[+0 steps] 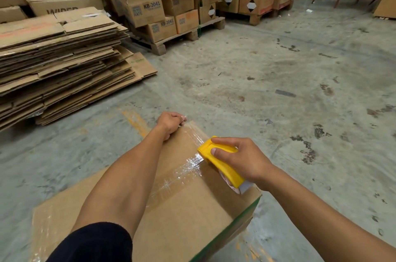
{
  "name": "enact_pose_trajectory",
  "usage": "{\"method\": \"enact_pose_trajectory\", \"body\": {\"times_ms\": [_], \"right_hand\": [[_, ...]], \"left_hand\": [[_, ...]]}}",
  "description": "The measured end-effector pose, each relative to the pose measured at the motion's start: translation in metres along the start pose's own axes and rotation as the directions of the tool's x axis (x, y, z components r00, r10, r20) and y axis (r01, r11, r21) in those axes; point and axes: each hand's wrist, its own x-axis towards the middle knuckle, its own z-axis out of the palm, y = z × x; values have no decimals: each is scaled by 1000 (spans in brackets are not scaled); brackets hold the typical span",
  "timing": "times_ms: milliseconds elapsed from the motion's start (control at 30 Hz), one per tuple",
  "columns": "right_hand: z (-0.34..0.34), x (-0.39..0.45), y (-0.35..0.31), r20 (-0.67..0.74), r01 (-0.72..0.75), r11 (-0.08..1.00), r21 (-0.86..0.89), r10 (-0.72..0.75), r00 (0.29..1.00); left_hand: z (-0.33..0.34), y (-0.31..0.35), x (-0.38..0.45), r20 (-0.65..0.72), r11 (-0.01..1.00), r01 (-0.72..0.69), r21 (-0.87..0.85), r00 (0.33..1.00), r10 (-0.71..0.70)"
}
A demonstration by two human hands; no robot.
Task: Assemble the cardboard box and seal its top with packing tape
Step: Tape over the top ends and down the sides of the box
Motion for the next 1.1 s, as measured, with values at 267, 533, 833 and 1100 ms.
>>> {"method": "enact_pose_trajectory", "body": {"times_ms": [267,533,833,1100], "right_hand": [[2,5,10,2,0,998,60,0,1000],[0,4,9,-27,10,1000,10,-10,1000],[-2,3,7,-43,8,1000,-7,-8,999],[0,5,8,-39,-5,1000,-9,4,999]], "left_hand": [[2,7,-6,9,997,4,72,1000,-4],[-2,8,-5,78,971,80,225,992,-100],[-2,10,-20,-246,984,33,177,969,11],[-7,0,-37,71,942,-238,239,971,227]]}}
